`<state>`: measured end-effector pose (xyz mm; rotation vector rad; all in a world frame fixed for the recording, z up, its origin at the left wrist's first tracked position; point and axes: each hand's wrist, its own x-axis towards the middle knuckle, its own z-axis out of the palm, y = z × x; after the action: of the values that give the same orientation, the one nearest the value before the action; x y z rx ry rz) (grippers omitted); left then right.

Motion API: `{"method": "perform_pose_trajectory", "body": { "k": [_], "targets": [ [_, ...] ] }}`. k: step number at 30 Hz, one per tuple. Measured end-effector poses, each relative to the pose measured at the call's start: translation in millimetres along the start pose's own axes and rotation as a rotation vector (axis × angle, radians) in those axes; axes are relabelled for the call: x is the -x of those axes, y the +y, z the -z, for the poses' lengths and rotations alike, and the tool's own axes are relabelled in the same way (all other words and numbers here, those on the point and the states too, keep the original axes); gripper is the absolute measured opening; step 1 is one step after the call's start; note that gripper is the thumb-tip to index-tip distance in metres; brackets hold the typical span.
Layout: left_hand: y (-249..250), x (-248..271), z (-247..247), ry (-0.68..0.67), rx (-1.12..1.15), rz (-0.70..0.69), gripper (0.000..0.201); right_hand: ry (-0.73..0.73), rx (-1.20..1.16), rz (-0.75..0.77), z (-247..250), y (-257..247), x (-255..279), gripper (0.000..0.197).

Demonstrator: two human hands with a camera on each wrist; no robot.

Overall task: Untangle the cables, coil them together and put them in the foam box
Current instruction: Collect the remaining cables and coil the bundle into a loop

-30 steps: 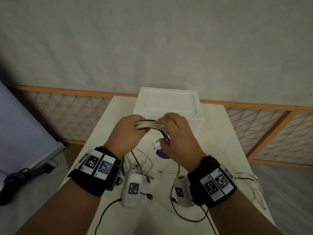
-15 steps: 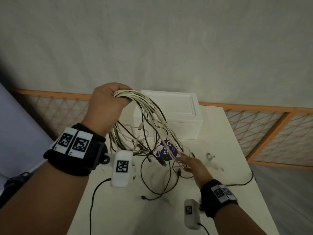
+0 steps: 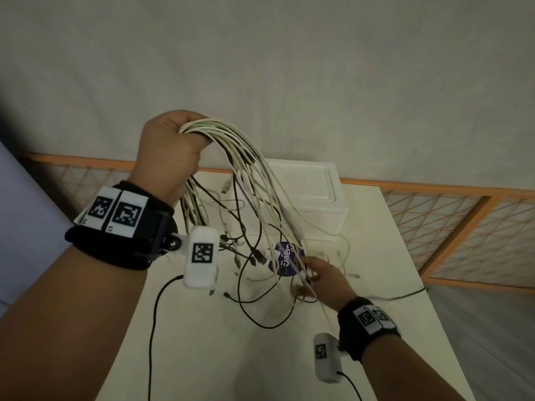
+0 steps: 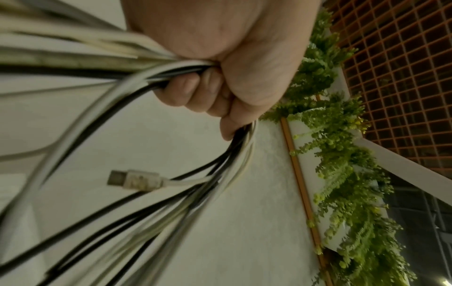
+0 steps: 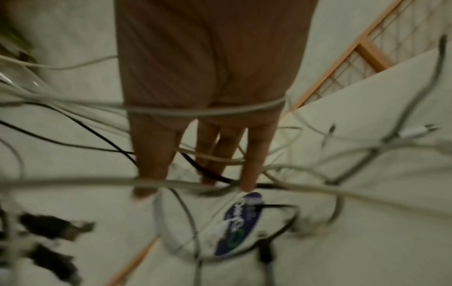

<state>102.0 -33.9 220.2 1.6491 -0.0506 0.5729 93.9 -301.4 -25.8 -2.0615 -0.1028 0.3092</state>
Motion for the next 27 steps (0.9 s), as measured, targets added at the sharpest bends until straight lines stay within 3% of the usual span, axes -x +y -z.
{"method": "perform_pose_trajectory", "body": {
  "k": [1,2,4,6,8,9,10,12,14,16,19,22,26,27],
  "targets": [
    [-2,-2,-1,-0.005,0.004,0.016,0.024,0.083,-0.003,-0.035,4,2,0,0.056],
    [-5,-2,-3,-0.024,-0.012,0.016,0.022,0.153,0.047,-0.071,8,7,-3,0.058],
    [-10,1,-11,-0.065,-0.049,-0.002,0.021,0.133,0.350,-0.152,15,13,-7,0.094],
    [-17,1,-19,-0.084,-0.069,-0.008,0.020,-0.102,0.644,-0.247,19,4,-9,0.112],
    [-25,-1,-24,-0.113,-0.156,-0.013,0.018,-0.350,0.752,-0.229,30,-26,-5,0.096],
    [-30,-2,-27,-0.144,-0.211,-0.013,0.017,-0.395,0.747,-0.170,39,-49,-2,0.076],
    [-37,-1,-30,-0.183,-0.260,-0.017,0.015,-0.348,0.710,-0.081,49,-71,1,0.053],
    [-49,7,-39,-0.261,-0.322,-0.028,0.012,-0.084,0.574,0.148,66,-117,8,0.012],
    [-57,18,-49,-0.331,-0.357,-0.056,0.010,0.194,0.348,0.346,70,-153,15,0.007],
    [-61,26,-55,-0.341,-0.369,-0.074,0.015,0.290,0.148,0.465,60,-173,17,0.008],
    [-64,31,-55,-0.275,-0.330,-0.068,0.030,0.271,0.026,0.451,35,-164,9,0.009],
    [-60,34,-50,-0.249,-0.241,-0.073,0.031,0.044,-0.259,0.326,16,-145,5,0.009],
    [-54,30,-44,-0.146,-0.074,0.028,0.023,-0.056,-0.220,0.259,-10,-112,-9,0.021],
    [-50,26,-41,-0.103,0.017,0.070,0.025,-0.105,-0.193,0.178,-12,-106,-11,0.035]
  ]
}}
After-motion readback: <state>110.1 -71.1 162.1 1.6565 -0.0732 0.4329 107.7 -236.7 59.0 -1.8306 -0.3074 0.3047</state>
